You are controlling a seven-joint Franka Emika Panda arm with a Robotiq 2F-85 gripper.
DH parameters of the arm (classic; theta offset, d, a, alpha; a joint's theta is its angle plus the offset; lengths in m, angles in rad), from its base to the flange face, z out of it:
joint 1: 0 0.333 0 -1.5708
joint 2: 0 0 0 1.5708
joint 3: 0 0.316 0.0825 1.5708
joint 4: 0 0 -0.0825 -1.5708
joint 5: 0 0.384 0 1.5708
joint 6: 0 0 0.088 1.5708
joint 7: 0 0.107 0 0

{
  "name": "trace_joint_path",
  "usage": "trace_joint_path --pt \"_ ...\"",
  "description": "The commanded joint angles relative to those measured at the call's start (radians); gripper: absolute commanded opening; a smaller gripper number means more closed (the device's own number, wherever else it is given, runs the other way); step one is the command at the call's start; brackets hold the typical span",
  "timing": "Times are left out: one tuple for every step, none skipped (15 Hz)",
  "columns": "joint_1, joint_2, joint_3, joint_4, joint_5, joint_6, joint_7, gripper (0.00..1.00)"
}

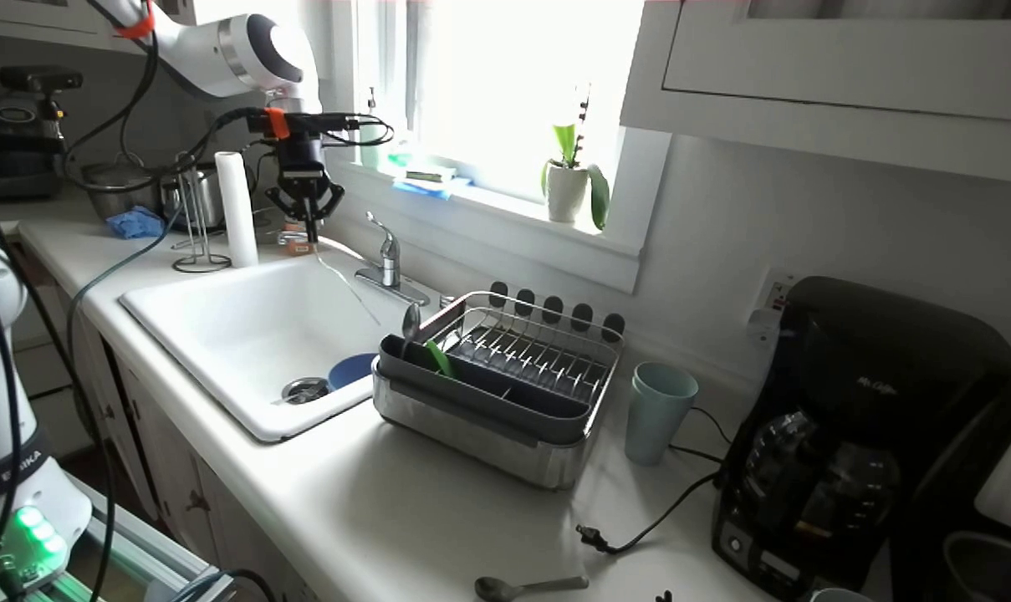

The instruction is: Pick up the blue bowl from the dish rack and put it in the sink, pick up the silver fork from the dish rack and put it in the blue bowl, close the tap

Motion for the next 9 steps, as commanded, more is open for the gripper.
trace_joint_path --pt "0.015 0.091 0.025 0.022 -0.049 -0.008 -0.021 0.01" --pt "0.015 0.113 0.029 0.026 -0.059 -0.002 -0.018 0.01" --pt "0.013 0.142 0.031 0.033 -0.078 0.01 -0.017 0.01" --pt "0.011 0.158 0.032 0.034 -0.095 0.026 -0.026 0.01" --pt "0.007 0.182 0.03 0.036 -0.111 0.059 -0.031 0.01" --pt "0.005 0.204 0.03 0.045 -0.113 0.07 -0.046 0.01" --pt "0.003 0.233 0.03 0.057 -0.115 0.08 -0.049 0.01" --pt "0.0 0.263 0.029 0.067 -0.109 0.096 -0.05 0.01" --pt "-0.002 0.289 0.029 0.085 -0.102 0.103 -0.052 0.01"
